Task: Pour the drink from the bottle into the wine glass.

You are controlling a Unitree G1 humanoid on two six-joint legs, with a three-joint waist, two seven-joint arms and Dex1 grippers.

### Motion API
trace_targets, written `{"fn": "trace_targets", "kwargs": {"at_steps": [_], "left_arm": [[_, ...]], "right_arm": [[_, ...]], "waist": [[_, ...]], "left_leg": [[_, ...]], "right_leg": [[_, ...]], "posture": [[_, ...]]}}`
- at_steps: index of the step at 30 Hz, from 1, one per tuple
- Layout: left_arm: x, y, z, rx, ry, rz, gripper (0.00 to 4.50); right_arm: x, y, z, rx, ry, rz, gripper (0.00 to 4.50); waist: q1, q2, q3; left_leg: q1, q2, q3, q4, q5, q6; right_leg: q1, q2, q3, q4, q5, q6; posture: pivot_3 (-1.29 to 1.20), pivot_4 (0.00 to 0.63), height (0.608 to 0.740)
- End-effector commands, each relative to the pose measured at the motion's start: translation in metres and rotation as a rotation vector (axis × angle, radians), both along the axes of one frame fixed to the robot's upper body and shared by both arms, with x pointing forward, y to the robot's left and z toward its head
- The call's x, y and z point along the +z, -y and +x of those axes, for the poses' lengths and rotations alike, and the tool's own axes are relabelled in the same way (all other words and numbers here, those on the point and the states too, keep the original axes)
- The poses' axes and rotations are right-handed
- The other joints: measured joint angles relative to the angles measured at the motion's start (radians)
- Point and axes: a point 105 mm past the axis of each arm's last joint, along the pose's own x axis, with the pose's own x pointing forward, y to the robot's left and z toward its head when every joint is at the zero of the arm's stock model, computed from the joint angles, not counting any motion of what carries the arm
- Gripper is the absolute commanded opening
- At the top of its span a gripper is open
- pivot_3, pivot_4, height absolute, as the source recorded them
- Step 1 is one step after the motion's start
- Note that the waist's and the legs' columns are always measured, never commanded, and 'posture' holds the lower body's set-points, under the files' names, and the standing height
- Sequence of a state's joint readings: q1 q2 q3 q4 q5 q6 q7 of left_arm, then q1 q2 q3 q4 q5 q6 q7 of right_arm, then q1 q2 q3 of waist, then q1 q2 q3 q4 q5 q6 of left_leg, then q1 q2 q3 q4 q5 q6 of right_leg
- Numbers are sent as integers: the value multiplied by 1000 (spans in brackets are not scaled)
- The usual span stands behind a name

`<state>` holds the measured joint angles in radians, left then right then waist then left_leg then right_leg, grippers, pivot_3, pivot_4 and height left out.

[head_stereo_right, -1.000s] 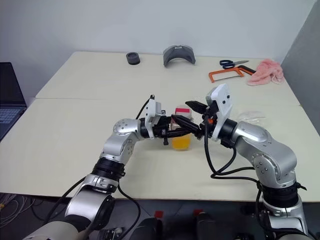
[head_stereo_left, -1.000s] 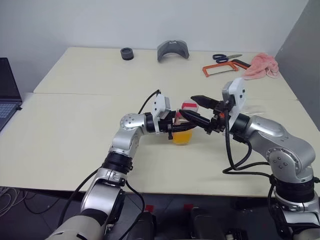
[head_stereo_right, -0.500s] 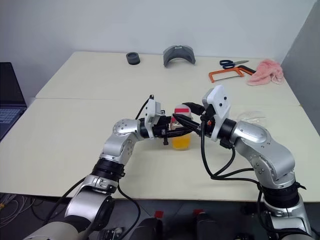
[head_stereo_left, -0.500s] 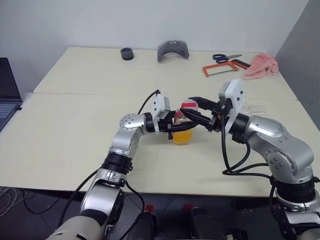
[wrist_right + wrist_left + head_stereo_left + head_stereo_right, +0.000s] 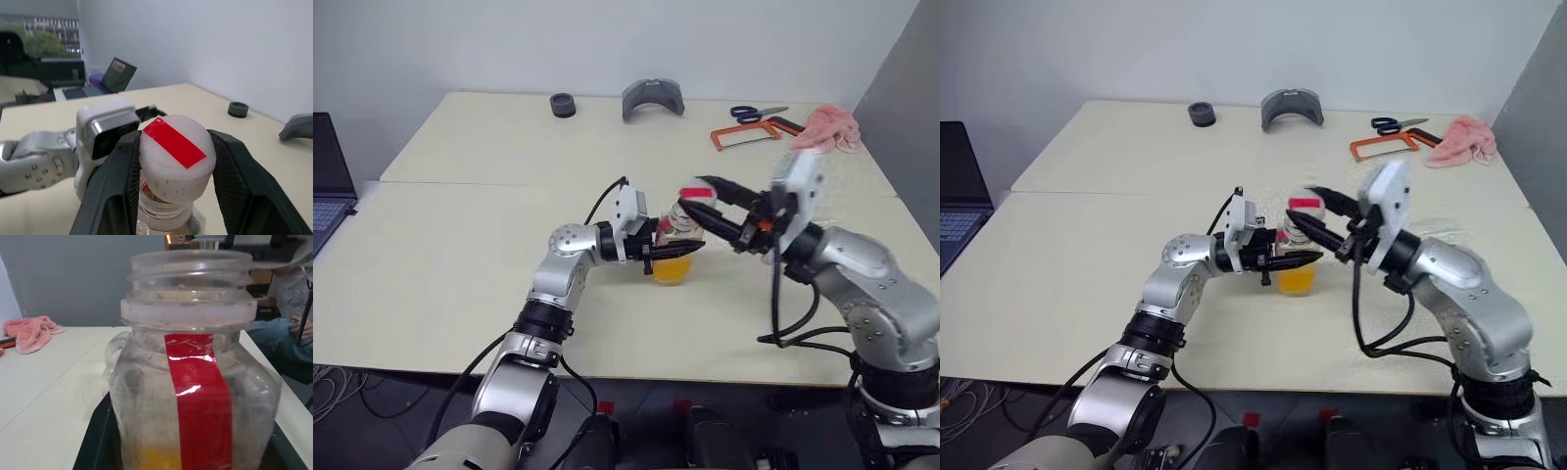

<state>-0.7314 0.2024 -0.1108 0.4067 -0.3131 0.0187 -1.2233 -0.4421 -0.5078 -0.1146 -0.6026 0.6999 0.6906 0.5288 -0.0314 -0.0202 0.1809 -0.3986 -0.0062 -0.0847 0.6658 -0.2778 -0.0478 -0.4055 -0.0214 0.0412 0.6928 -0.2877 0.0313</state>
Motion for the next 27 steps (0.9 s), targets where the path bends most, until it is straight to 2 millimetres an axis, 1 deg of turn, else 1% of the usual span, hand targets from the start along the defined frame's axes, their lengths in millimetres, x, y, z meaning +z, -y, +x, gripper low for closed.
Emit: {"fn": "trace_targets", "kwargs": {"at_steps": [1, 4, 7, 11, 13, 14, 16, 17, 22, 25, 27], "left_arm": [[14, -1, -2, 4, 40, -49, 1577], [15, -1, -1, 11, 39, -55, 1577], [16, -2, 1, 17, 38, -59, 1577], [17, -3, 2, 20, 38, -63, 1577], [17, -3, 2, 21, 40, -63, 1576], [17, -3, 2, 21, 40, -62, 1576], [18, -3, 3, 25, 42, -62, 1576], [18, -4, 4, 29, 44, -62, 1576], [19, -9, 8, 69, 51, -64, 1576], [22, -17, 16, 136, 48, -87, 1576], [26, -31, 29, 242, 53, -113, 1576]], "right_arm": [[3, 21, -12, -60, 3, 22, 1725], [-35, 54, -10, -215, -106, -32, 1725], [-92, 99, -9, -441, -260, -95, 1725], [-140, 132, -14, -622, -359, -173, 1725], [-157, 139, -18, -651, -411, -188, 1725], [-161, 140, -19, -656, -429, -181, 1725], [-165, 144, -20, -670, -452, -163, 2480], [-165, 145, -20, -673, -455, -158, 2733], [-162, 148, -25, -631, -455, -176, 4462], [-149, 149, -27, -589, -419, -208, 4500], [-134, 143, -28, -524, -380, -262, 4500]], "waist": [[1, 0, 0], [3, -1, 0], [5, -1, 0], [-2, 0, 0], [-4, 0, -1], [-4, 0, -1], [-4, 0, -1], [-4, 0, -1], [0, 0, -1], [1, 0, -1], [-1, 0, -1]], "left_leg": [[0, 0, 0, 0, 0, 0], [0, -1, 1, 0, 0, 0], [0, -1, 3, -1, 0, 0], [1, -2, 6, -1, 0, 0], [3, -1, 6, -1, 0, 0], [3, -1, 6, -1, 0, 0], [3, 0, 6, -1, 0, 0], [3, 0, 6, -1, 0, 0], [3, -1, 6, -1, 0, 0], [3, -1, 6, -1, 0, 0], [3, -1, 6, 0, 0, 0]], "right_leg": [[0, 0, 0, 0, 0, 0], [0, 0, 0, -1, 0, 0], [1, 0, -1, -2, 0, 0], [1, 1, 2, -1, 0, 0], [1, 2, 3, 0, 0, 0], [1, 3, 3, 1, 0, 0], [1, 4, 3, 1, 0, 0], [1, 4, 3, 1, 0, 0], [1, 3, 3, 1, 0, 0], [1, 3, 3, 1, 0, 0], [1, 3, 3, 1, 0, 0]], "posture": [[0, 150, 740], [0, 150, 740], [0, 150, 740], [0, 150, 740], [0, 150, 740], [0, 150, 740], [0, 150, 740], [0, 150, 740], [0, 150, 740], [0, 150, 740], [0, 150, 740]]}}
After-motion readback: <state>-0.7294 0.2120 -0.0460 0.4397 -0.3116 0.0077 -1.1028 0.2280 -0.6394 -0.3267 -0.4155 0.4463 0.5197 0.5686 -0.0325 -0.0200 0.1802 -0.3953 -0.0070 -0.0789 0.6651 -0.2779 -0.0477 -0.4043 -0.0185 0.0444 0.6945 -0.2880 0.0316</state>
